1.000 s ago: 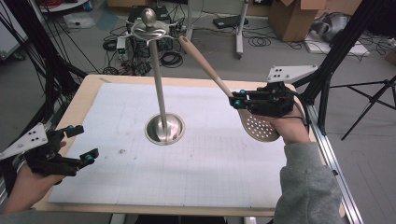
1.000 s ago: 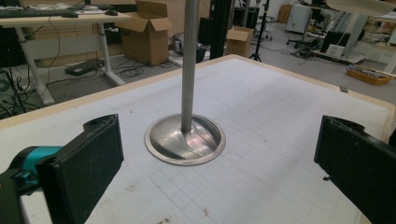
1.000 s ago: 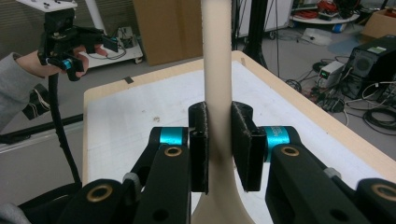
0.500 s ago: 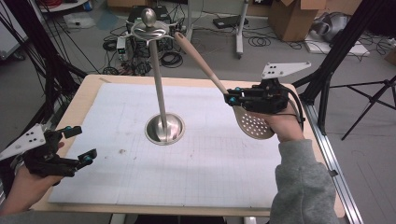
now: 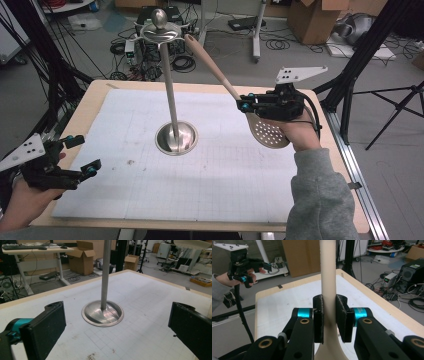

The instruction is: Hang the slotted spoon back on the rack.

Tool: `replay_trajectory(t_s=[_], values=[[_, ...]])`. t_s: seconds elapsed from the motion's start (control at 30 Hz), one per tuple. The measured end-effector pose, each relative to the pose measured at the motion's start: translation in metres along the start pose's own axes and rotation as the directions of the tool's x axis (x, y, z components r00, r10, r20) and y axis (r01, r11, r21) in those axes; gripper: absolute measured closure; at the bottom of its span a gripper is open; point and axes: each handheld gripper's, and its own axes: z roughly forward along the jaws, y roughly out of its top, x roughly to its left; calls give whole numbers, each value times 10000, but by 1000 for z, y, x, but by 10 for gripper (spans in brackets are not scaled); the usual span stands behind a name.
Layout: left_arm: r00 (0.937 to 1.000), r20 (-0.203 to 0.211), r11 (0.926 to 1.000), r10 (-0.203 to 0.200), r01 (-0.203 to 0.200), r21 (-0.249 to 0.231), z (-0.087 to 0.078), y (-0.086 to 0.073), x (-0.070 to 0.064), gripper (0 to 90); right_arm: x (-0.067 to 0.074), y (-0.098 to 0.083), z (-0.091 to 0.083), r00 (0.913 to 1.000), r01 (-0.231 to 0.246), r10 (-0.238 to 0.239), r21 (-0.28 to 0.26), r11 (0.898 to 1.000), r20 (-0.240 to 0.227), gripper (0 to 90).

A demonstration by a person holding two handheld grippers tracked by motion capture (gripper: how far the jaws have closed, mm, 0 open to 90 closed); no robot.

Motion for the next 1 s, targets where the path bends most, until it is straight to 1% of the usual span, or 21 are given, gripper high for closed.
replay_trajectory(t_s=[0.53,1.0], values=[[10000,-6,10000,17,-17,17,-1,-1,0,17,0,-2,11,9999,-55,54,86,9999,158,782],[10000,-5,10000,31,-31,61,-1,-1,0,17,1,-5,30,9999,-12,8,315,9995,118,782]])
